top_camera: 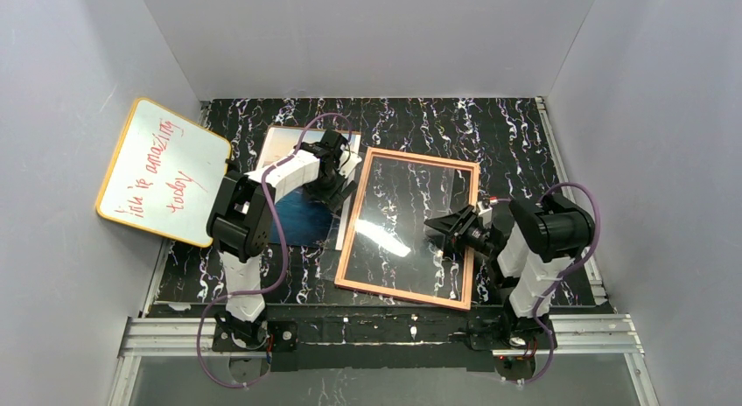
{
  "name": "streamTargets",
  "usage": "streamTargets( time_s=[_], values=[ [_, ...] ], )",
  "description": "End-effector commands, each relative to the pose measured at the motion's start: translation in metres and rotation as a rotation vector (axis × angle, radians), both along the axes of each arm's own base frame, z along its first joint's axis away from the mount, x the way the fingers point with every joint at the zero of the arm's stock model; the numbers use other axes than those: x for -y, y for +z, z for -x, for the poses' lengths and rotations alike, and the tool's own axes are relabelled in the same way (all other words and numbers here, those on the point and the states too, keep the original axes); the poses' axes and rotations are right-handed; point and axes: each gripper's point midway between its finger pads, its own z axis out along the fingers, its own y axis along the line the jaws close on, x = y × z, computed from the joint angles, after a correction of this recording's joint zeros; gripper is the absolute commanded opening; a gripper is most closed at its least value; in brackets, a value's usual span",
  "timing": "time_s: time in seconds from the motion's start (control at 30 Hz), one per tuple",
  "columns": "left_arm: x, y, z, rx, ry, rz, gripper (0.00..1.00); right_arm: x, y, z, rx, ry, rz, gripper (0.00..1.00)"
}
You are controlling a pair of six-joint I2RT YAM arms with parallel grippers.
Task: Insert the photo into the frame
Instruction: Pick up the photo frame item from the photo frame.
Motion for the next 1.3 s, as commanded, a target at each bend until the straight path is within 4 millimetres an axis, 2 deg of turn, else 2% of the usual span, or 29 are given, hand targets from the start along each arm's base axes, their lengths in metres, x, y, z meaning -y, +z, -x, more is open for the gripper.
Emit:
streamTargets(
  time_s=[0.0, 0.17, 0.23, 0.33, 0.5, 0.57, 0.63, 0.7, 0.8, 0.9, 0.97, 1.03, 1.13, 1.27],
  values=[
    [-0.001, -0.023, 0.012, -0.057, -0.031, -0.043, 0.80, -0.011, 0.051, 0.001, 0.232, 0.035, -0.096, 0.59],
    [-0.002, -0.022, 0.014, -0.056, -0.049, -0.051, 0.79, -0.007, 0.042, -0.015, 0.271, -0.013, 0.032, 0.49],
    [-0.002, -0.021, 0.013, -0.053, -0.053, -0.051, 0.79, -0.008, 0.041, -0.020, 0.278, -0.011, 0.098, 0.40],
    [0.000, -0.019, 0.014, -0.053, -0.057, -0.040, 0.79, -0.009, 0.048, -0.026, 0.307, -0.008, 0.157, 0.21],
    [0.004, -0.010, 0.011, -0.046, -0.059, -0.016, 0.80, -0.011, 0.061, -0.028, 0.331, 0.016, 0.181, 0.03],
    [0.006, 0.004, 0.007, -0.019, -0.065, -0.006, 0.83, -0.014, 0.069, -0.025, 0.334, 0.038, 0.161, 0.01],
    [0.007, 0.027, 0.000, 0.037, -0.079, 0.013, 0.88, -0.014, 0.079, -0.023, 0.329, 0.035, 0.148, 0.01],
    [0.005, 0.056, -0.007, 0.106, -0.104, 0.032, 0.92, -0.012, 0.091, -0.024, 0.311, 0.017, 0.148, 0.01],
    [0.007, 0.104, -0.008, 0.218, -0.197, 0.092, 0.95, -0.004, 0.102, -0.029, 0.189, -0.057, 0.165, 0.01],
    [0.021, 0.152, 0.012, 0.320, -0.364, 0.213, 0.97, 0.007, 0.130, -0.039, 0.101, -0.188, 0.128, 0.01],
    [0.027, 0.196, 0.035, 0.425, -0.483, 0.289, 0.98, 0.016, 0.157, -0.046, 0.071, -0.297, 0.089, 0.01],
    [0.032, 0.224, 0.066, 0.468, -0.611, 0.348, 0.98, 0.023, 0.182, -0.052, 0.040, -0.404, 0.043, 0.01],
    [0.033, 0.253, 0.115, 0.508, -0.801, 0.412, 0.98, 0.022, 0.212, -0.056, 0.017, -0.457, -0.035, 0.01],
    [0.037, 0.276, 0.157, 0.621, -0.978, 0.485, 0.98, 0.004, 0.238, -0.058, 0.012, -0.435, -0.082, 0.01]
  ],
)
